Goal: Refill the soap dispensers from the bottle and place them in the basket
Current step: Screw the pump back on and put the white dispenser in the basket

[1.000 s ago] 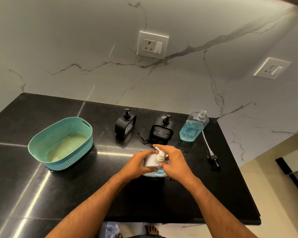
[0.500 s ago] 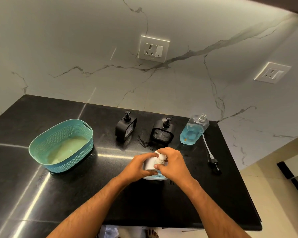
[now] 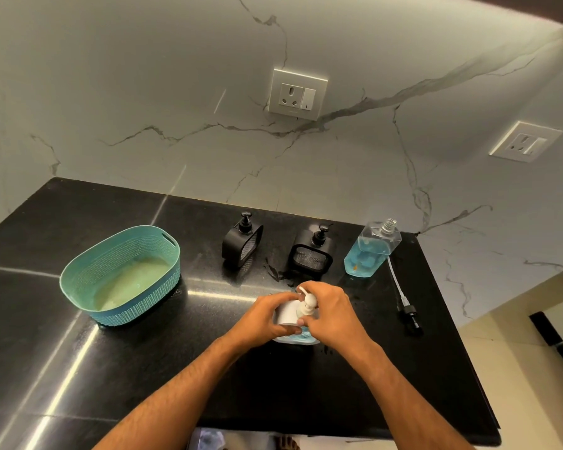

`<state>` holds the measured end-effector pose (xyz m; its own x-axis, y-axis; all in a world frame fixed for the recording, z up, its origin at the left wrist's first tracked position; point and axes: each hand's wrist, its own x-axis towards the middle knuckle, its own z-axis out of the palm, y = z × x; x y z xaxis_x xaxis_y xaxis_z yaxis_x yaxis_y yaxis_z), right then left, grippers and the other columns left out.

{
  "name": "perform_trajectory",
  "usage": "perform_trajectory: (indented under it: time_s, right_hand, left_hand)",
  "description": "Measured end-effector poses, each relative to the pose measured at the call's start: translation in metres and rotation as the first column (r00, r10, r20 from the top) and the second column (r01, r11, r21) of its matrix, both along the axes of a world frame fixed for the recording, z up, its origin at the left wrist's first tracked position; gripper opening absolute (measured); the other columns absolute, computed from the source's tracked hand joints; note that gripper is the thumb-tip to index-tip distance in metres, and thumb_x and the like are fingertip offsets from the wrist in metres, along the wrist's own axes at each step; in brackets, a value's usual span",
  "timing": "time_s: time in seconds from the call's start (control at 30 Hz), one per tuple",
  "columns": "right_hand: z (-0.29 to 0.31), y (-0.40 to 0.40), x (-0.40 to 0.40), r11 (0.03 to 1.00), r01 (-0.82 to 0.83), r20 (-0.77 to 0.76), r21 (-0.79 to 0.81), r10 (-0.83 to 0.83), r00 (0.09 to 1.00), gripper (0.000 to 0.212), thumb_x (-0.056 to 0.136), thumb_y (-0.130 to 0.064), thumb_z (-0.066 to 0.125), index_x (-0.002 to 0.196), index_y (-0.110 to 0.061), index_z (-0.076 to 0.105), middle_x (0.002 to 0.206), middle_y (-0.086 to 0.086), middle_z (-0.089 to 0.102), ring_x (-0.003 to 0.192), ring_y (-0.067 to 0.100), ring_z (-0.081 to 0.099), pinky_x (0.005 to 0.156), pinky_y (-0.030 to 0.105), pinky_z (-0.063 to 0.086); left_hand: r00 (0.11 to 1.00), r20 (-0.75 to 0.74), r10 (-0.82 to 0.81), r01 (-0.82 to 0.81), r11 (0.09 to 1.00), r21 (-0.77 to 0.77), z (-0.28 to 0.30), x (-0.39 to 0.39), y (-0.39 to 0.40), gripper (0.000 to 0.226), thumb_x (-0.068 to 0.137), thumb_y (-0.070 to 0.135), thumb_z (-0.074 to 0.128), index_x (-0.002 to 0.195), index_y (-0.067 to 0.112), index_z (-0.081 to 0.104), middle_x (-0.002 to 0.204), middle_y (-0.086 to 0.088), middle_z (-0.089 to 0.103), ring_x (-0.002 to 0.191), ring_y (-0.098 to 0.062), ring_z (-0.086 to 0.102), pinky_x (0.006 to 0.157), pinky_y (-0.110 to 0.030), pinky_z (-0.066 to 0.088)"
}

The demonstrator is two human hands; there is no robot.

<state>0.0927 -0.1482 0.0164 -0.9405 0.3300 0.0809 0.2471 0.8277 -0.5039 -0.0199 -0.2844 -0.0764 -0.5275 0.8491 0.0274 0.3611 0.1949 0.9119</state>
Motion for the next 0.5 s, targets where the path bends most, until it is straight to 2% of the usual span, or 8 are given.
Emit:
perform_trajectory:
  time_s: [0.07,0.2,0.33,0.43,0.5]
  right_hand:
    - [-0.0017,-0.0008,0.0001,1.000,0.001,-0.016,0.019,-0.001,1.000,0.040,0.065,-0.024,0.089,0.099,-0.020,0.069,0.091,-0.008,0.068,0.086,0.009,0.061,0.078,0.033,0.052]
    - [-0.0044,0.0005,-0.0014,0.997,0.033,-0.018,0.069,-0.032,0.999,0.037,0.068,-0.038,0.087,0.097,-0.023,0.071,0.085,-0.007,0.061,0.079,0.009,0.056,0.070,0.025,0.042]
    - [-0.0024,0.0018,0.0028,1.000,-0.015,-0.017,0.027,0.016,1.000,0.044,0.067,-0.026,0.090,0.106,-0.019,0.071,0.095,-0.006,0.069,0.088,0.009,0.062,0.080,0.032,0.054]
    - [-0.0022,-0.0007,0.0036,0.998,0.057,-0.050,0.011,-0.056,0.997,0.038,0.064,-0.027,0.090,0.095,-0.020,0.071,0.085,-0.009,0.070,0.077,0.009,0.064,0.070,0.031,0.056]
    - [-0.0035,-0.0039,0.0021,0.993,0.115,-0.073,0.014,-0.113,0.991,0.036,0.059,-0.031,0.089,0.086,-0.020,0.068,0.076,-0.010,0.067,0.069,0.009,0.063,0.063,0.031,0.054]
  left_hand:
    - [1.000,-0.004,0.001,-0.002,1.000,-0.008,-0.0005,-0.0002,-0.0004,0.063,0.078,0.033,0.089,0.134,0.036,0.061,0.127,0.023,0.065,0.120,0.003,0.059,0.099,-0.019,0.050]
    - [1.000,0.002,-0.006,0.006,1.000,-0.003,0.0031,0.0003,-0.0013,0.060,0.078,0.029,0.090,0.128,0.044,0.059,0.121,0.029,0.065,0.118,0.007,0.059,0.095,-0.011,0.049]
    - [1.000,-0.011,-0.010,0.010,1.000,-0.003,0.0014,0.0002,-0.0008,0.063,0.079,0.034,0.088,0.135,0.034,0.061,0.129,0.021,0.065,0.121,0.001,0.059,0.101,-0.023,0.052]
    - [1.000,-0.020,-0.007,0.007,1.000,-0.012,-0.0003,-0.0007,-0.0001,0.064,0.078,0.035,0.088,0.136,0.030,0.062,0.130,0.018,0.066,0.121,0.000,0.059,0.102,-0.026,0.052]
    - [1.000,-0.028,-0.005,0.004,1.000,-0.021,0.0006,-0.0004,0.0000,0.060,0.078,0.034,0.088,0.133,0.031,0.063,0.126,0.021,0.067,0.119,0.001,0.059,0.100,-0.023,0.051]
